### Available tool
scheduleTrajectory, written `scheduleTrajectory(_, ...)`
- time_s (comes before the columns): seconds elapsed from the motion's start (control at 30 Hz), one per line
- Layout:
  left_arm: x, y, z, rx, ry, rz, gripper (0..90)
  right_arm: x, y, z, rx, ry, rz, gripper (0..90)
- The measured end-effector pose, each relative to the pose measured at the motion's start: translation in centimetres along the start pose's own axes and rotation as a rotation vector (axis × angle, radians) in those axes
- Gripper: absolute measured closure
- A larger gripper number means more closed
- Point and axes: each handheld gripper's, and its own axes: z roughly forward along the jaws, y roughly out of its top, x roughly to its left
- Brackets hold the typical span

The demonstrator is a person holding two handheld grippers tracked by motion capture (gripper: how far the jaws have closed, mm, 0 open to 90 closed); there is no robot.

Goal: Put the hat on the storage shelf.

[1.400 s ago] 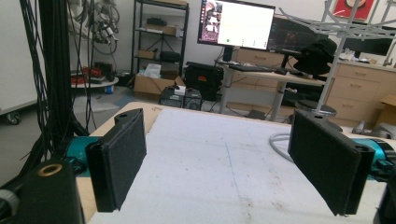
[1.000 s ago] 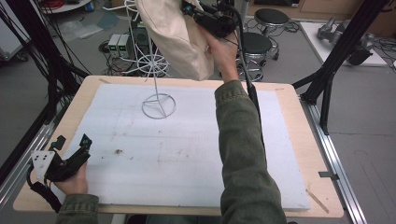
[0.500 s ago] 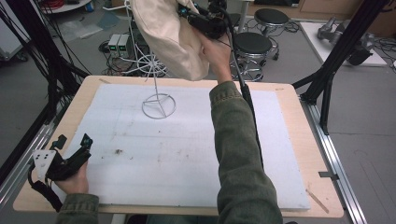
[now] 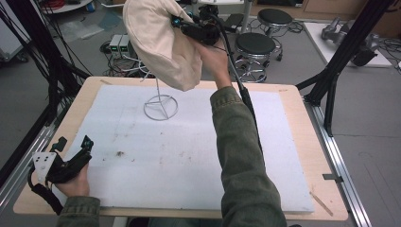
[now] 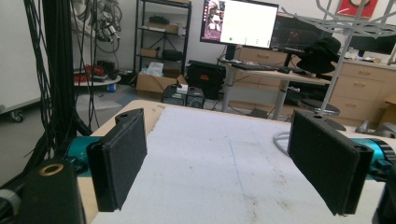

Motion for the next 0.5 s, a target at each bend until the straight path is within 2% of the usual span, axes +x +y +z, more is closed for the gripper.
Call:
scheduleTrajectory(0.3,-0.03,0.01,-0.02,0.0,0.0,-0.001,20.0,-0.17,-0.37,-0.08,-0.012,0.01,0.026,66.9)
scheduleTrajectory(0.5,-0.08,0.03,-0.08,-0.004,0.0,-0.001,20.2,0.01,-0.6,-0.1,-0.021,0.004,0.025,65.0)
